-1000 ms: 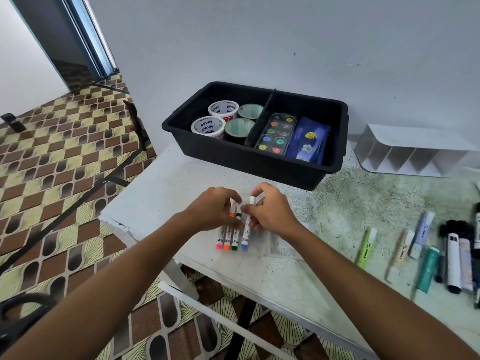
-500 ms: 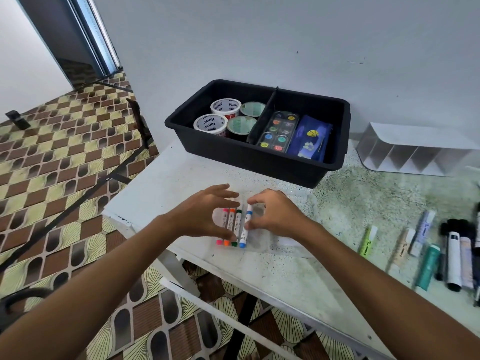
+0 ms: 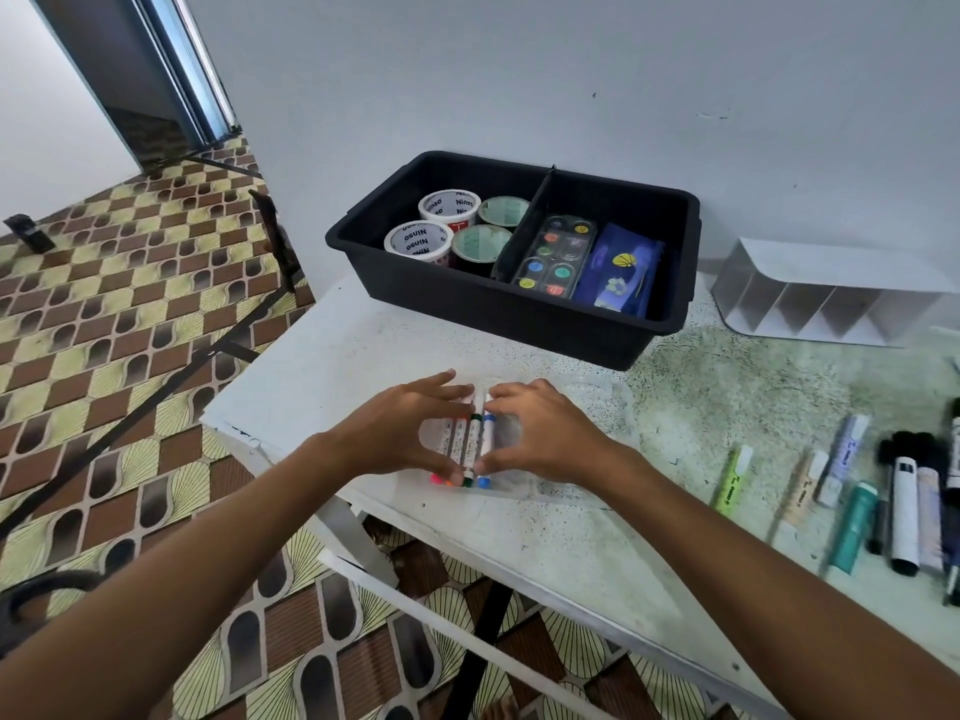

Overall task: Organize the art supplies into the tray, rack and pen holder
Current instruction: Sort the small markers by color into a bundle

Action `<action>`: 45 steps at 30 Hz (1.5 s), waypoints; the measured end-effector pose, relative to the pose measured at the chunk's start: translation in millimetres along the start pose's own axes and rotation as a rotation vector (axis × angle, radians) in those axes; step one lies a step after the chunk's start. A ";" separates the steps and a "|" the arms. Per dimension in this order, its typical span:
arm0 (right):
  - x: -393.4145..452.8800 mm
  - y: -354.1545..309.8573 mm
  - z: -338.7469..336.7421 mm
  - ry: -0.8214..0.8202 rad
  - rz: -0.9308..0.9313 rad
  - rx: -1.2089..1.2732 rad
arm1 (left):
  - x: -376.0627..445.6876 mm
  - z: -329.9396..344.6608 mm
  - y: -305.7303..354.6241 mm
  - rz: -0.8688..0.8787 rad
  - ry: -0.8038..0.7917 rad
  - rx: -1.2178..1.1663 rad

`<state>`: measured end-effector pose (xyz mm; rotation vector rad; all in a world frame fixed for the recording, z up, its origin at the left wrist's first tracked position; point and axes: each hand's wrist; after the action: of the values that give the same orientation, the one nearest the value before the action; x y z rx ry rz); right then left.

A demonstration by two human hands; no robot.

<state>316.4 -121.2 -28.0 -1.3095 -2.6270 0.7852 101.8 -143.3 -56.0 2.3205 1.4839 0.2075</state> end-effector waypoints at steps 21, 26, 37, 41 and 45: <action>-4.3 11.7 18.1 0.076 -0.110 -0.297 | -1.3 -11.4 1.2 0.002 -0.038 0.201; -14.8 22.2 6.3 0.109 -0.116 -0.192 | 14.9 -28.3 24.2 0.009 -0.113 0.300; -103.1 136.2 -67.4 0.429 0.081 -0.005 | 114.3 18.9 150.4 0.415 0.047 0.129; -163.2 191.7 -100.7 0.527 0.280 0.072 | 167.1 41.3 222.7 0.514 0.069 0.085; -226.0 246.3 -133.2 0.621 0.458 0.078 | 219.1 63.7 298.7 0.525 0.065 -0.005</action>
<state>675.4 -119.5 -3.9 -1.8011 -1.8283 0.4125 468.7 -72.5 -15.2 2.6754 0.8663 0.4255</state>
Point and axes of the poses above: each hand's wrist, its own x-axis towards the middle knuckle, its own z-axis out of the palm, y = z × x, and after that the axes turned 1 degree about x, right-handed
